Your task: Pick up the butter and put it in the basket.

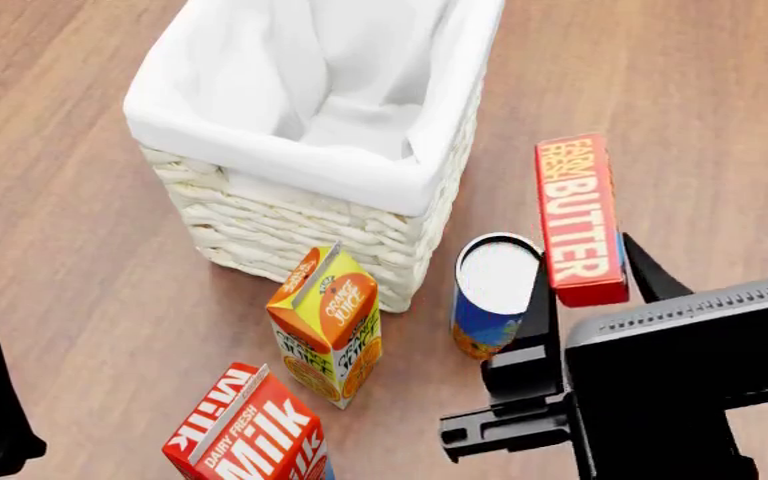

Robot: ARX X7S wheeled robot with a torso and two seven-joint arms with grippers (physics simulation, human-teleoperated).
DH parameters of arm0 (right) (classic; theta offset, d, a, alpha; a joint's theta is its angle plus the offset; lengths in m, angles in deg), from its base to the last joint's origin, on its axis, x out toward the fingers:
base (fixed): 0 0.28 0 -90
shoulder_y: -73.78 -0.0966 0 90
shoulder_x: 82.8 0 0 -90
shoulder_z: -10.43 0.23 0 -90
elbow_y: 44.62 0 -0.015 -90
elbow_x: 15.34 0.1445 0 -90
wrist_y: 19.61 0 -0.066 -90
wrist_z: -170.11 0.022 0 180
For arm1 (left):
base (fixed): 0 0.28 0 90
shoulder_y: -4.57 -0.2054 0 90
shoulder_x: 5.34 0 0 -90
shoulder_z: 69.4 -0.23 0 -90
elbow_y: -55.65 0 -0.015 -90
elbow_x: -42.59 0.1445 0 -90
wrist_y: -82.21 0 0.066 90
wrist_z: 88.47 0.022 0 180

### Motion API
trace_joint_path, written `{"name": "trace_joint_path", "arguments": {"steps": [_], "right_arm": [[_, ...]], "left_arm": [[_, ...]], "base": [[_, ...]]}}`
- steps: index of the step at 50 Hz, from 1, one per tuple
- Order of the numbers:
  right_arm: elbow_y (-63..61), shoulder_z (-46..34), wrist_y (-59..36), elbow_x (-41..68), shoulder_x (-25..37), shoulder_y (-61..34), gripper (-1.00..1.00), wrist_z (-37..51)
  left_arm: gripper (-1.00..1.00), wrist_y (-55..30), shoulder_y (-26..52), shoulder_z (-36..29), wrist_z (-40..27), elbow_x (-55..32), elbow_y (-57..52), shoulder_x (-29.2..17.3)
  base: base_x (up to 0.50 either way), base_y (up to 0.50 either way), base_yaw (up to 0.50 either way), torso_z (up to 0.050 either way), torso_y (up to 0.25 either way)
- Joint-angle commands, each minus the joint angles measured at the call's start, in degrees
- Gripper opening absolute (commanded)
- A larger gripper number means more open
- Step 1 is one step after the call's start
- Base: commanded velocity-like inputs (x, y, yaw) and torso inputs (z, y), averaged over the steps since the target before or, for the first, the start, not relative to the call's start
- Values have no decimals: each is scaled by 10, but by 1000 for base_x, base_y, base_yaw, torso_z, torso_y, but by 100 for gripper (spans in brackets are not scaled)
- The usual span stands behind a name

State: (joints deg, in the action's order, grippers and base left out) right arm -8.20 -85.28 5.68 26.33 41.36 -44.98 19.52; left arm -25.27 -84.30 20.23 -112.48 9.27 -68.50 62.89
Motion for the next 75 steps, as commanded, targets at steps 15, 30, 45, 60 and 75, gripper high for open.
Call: {"name": "trace_joint_path", "arguments": {"steps": [15,30,45,60,75], "right_arm": [[183,47,-74,45,23,-235,-100,-86],[413,-20,-106,15,4,-451,-100,-130],[610,-88,-41,-58,-27,-571,-100,-160],[773,-138,-67,-64,-65,-644,-100,-221],[988,-207,12,-120,-140,-751,-100,-284]], "left_arm": [[100,2,-1,-6,-9,0,-5,2],[100,3,-6,-9,-10,-5,-13,0],[100,1,-4,-8,-14,-13,-17,-1],[100,2,-6,-7,-18,-17,-20,-3],[100,1,-5,-3,-22,-27,-24,-7]], "base": [[0,0,0,1,1],[0,0,0,1,1],[0,0,0,0,1],[0,0,0,1,1],[0,0,0,1,2]]}}
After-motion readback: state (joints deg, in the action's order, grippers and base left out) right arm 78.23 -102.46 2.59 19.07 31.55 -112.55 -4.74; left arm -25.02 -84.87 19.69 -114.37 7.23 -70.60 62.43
